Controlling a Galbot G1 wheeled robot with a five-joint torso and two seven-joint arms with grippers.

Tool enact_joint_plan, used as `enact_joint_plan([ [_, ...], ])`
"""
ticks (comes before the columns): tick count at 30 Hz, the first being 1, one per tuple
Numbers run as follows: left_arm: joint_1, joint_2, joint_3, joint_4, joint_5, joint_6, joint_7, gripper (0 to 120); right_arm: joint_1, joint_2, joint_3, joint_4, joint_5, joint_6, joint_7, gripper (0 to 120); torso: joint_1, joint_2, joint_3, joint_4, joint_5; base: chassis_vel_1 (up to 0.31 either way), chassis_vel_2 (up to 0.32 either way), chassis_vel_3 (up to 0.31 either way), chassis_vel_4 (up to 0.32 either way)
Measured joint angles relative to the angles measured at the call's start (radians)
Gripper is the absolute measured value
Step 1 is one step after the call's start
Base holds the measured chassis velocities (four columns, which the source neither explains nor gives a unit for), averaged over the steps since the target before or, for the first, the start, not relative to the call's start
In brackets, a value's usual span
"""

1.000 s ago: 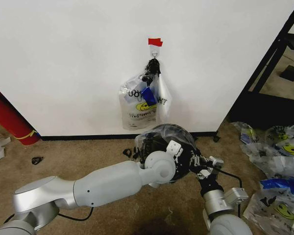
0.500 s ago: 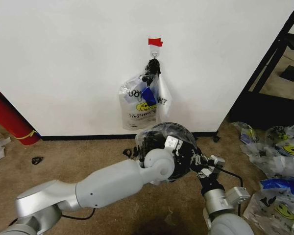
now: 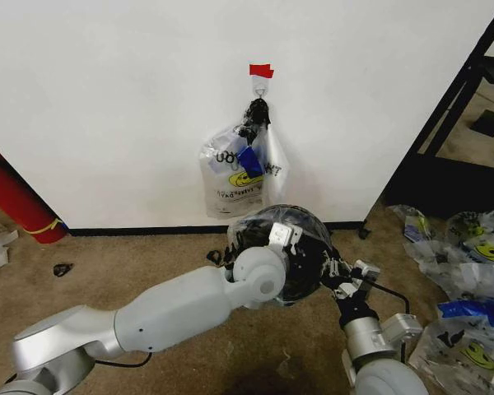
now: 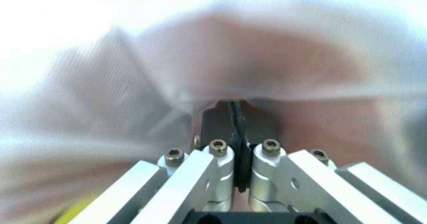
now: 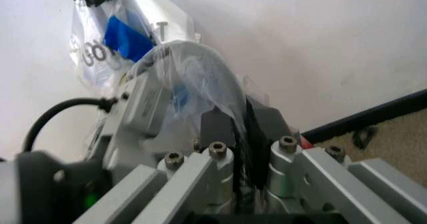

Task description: Pick up the garbage bag from the wall and place it over the trash bin.

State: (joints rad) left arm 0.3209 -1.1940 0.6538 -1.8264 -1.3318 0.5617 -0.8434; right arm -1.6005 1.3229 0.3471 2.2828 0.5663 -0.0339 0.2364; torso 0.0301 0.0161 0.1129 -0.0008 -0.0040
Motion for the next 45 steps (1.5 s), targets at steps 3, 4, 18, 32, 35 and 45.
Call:
enact_joint_plan([
  [3, 0.011, -0.025, 0.007, 0.039, 0.038, -0.04, 0.016, 0, -0.001, 0.001, -0.003, 0.005, 0.007, -0.003, 0.001, 1, 0.0, 0.0, 0.0, -0.0003, 0.0, 0.0, 0.0, 0.0, 0.0],
  [4, 0.016, -0.035, 0.016, 0.062, 0.055, -0.048, 0.023, 0, -0.002, 0.0, -0.003, 0.011, 0.014, -0.006, 0.002, 1, 0.0, 0.0, 0.0, -0.0003, 0.0, 0.0, 0.0, 0.0, 0.0],
  [18, 0.04, -0.023, 0.025, 0.082, 0.079, -0.05, 0.038, 0, 0.009, -0.005, 0.001, 0.023, 0.056, -0.019, 0.014, 1, 0.0, 0.0, 0.0, -0.0001, 0.0, 0.0, 0.0, 0.0, 0.0],
  [32, 0.078, -0.041, 0.051, 0.053, 0.04, -0.017, 0.052, 0, -0.004, -0.071, -0.016, 0.039, 0.032, -0.026, 0.009, 1, 0.0, 0.0, 0.0, -0.0003, 0.0, 0.0, 0.0, 0.0, 0.0],
  [35, 0.08, -0.043, 0.046, 0.055, 0.037, -0.017, 0.052, 0, -0.001, -0.069, -0.013, 0.039, 0.035, -0.027, 0.01, 1, 0.0, 0.0, 0.0, -0.0003, 0.0, 0.0, 0.0, 0.0, 0.0],
  [45, 0.082, 0.017, -0.015, -0.045, 0.004, -0.034, 0.039, 0, 0.013, -0.048, -0.018, 0.008, 0.029, -0.021, 0.01, 1, 0.0, 0.0, 0.0, 0.0, 0.0, 0.0, 0.0, 0.0, 0.0],
])
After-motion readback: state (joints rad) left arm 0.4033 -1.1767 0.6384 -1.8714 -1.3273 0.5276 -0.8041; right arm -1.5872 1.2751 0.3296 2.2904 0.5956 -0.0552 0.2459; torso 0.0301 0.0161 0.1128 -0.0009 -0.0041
